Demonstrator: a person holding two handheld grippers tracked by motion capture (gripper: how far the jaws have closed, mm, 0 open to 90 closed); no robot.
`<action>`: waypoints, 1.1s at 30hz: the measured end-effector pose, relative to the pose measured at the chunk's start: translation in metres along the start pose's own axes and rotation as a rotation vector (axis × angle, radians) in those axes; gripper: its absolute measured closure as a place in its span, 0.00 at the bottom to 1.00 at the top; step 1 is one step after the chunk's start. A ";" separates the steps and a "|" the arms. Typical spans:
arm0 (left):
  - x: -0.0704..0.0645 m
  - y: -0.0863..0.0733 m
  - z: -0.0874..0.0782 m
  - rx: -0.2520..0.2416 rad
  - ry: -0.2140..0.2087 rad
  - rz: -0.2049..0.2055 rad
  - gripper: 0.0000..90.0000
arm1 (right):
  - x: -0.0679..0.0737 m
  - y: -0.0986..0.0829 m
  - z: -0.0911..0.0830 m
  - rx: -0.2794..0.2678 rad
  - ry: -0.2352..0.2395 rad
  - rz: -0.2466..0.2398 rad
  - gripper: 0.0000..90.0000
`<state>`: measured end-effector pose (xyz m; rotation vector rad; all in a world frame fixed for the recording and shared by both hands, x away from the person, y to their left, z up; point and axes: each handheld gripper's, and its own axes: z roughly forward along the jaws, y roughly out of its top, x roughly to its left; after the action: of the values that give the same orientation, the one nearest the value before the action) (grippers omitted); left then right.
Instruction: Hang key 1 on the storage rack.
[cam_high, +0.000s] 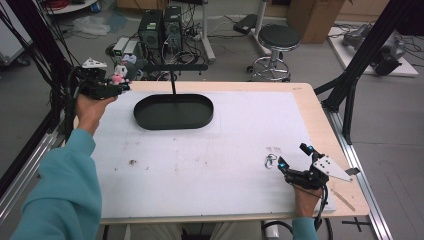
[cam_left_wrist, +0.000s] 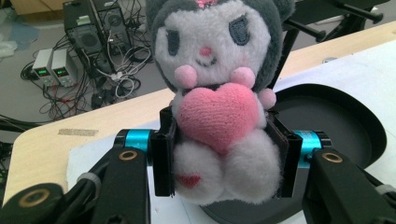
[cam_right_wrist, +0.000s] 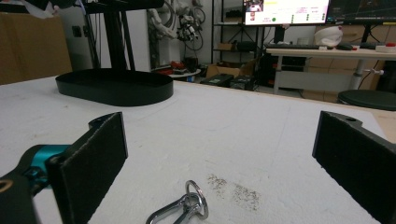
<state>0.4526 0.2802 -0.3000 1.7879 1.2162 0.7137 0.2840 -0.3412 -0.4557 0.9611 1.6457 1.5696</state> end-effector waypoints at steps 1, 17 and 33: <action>0.000 -0.001 0.001 0.002 0.006 0.000 0.60 | 0.000 0.000 0.000 0.000 0.000 0.000 0.03; 0.004 -0.018 0.000 0.066 0.008 0.013 0.60 | 0.000 0.000 0.000 0.001 0.000 -0.004 0.03; 0.000 -0.039 0.004 0.125 -0.001 0.079 0.60 | 0.000 0.000 0.000 0.001 -0.001 -0.004 0.03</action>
<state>0.4374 0.2857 -0.3360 1.9479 1.2190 0.6943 0.2839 -0.3408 -0.4557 0.9575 1.6471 1.5657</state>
